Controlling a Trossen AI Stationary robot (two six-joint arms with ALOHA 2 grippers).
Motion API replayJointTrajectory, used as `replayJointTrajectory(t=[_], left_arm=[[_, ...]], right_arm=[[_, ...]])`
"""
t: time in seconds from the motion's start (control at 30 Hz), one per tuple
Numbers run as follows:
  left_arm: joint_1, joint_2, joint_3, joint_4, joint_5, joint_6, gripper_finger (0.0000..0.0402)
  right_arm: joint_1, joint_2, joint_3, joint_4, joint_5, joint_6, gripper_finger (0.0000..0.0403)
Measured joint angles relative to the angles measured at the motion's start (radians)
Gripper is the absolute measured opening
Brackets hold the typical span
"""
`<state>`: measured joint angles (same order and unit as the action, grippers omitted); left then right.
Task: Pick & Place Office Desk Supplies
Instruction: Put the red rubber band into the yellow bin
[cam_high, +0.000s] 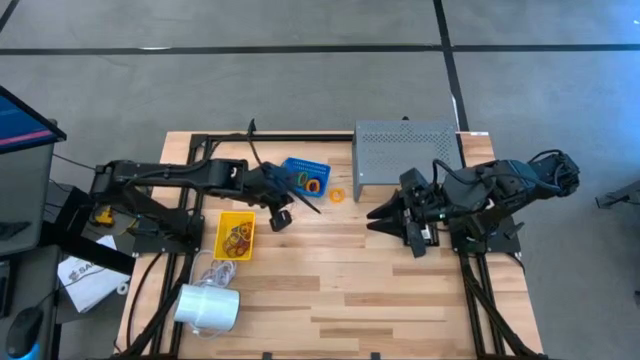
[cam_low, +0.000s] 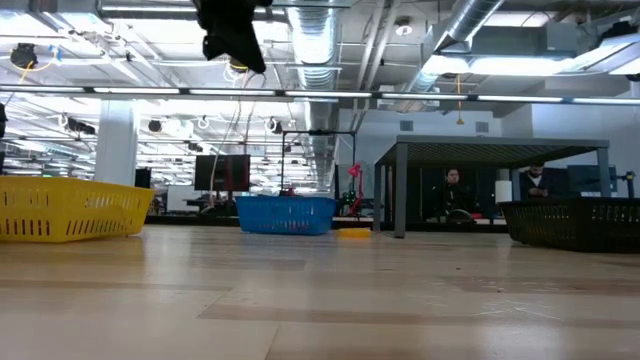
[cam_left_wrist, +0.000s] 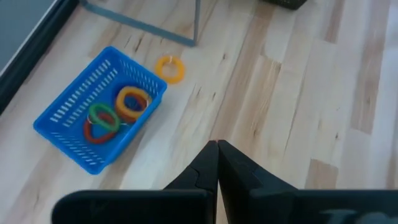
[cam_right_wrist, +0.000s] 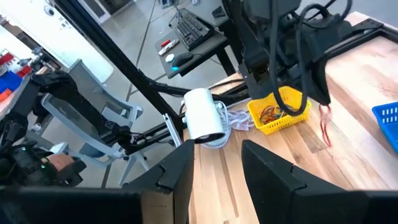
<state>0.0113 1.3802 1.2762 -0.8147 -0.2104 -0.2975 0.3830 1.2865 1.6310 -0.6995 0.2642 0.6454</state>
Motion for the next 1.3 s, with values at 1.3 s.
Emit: replayJointTrajectory(t=[1.3], left_arm=[[-0.086,-0.402,0.000,-0.614,0.067,-0.260,0.0000]], right_arm=[[-0.092,0.000,0.000,0.102,-0.001,0.010,0.0131]])
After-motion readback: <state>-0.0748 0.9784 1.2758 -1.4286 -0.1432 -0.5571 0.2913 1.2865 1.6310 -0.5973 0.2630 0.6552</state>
